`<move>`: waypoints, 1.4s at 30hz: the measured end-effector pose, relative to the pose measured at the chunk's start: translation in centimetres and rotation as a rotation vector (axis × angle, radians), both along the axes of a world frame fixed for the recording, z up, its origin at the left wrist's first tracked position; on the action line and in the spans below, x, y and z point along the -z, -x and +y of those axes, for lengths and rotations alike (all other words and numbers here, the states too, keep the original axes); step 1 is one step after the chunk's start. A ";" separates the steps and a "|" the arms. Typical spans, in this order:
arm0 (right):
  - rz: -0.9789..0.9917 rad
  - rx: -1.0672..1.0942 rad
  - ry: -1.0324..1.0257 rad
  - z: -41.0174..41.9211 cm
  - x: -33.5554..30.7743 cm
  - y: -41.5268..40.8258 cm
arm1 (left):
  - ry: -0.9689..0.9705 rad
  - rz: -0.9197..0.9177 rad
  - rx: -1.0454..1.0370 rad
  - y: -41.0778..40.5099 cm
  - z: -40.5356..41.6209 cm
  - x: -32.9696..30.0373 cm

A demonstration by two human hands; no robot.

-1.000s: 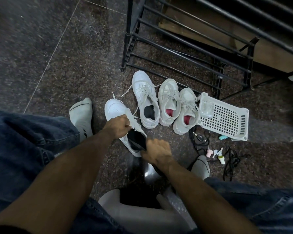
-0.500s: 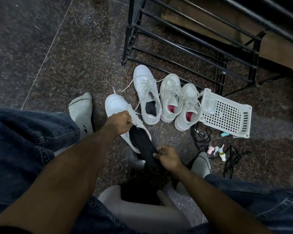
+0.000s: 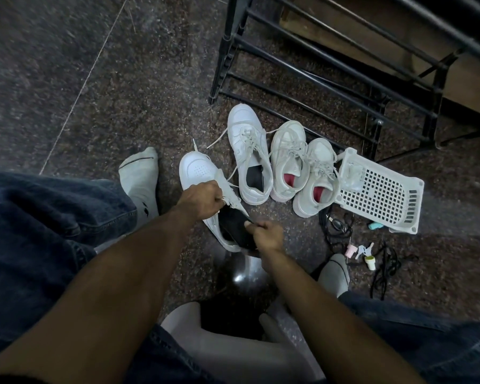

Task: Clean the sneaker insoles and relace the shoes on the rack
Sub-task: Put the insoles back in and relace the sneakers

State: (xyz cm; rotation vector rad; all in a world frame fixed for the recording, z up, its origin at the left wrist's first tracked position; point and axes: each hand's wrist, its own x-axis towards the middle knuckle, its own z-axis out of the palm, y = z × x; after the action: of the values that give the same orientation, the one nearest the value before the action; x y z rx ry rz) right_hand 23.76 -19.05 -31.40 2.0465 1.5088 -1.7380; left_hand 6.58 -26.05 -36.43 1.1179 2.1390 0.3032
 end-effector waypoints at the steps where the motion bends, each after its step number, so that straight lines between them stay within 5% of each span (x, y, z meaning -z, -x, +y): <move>1: 0.036 0.070 0.098 -0.1 -0.5 -0.6 | 0.001 -0.002 -0.001 0.0 0.0 0.0; 9: 0.045 0.340 0.159 -0.6 -0.4 0.3 | -0.021 -0.023 -0.026 0.0 0.0 -0.3; 21: -0.043 0.391 0.073 -1.2 3.1 3.1 | -0.072 0.028 -0.057 -0.5 -0.1 -0.4; 30: -0.269 -1.013 -0.331 2.7 -0.6 0.0 | 0.000 -0.007 -0.031 -0.7 0.3 -0.8; 37: -0.157 -1.719 -0.561 4.1 -1.3 -3.1 | -0.006 -0.003 -0.027 -0.6 0.3 -0.7; 42: -0.276 -1.879 -0.586 3.5 -0.5 -3.2 | -0.005 0.000 -0.038 -0.7 0.4 -0.7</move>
State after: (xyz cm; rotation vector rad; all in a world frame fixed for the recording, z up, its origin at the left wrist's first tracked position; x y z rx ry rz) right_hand 26.94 -15.52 -30.90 0.1229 2.3988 -0.2197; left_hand 7.33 -25.66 -35.71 1.0814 2.1622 0.3258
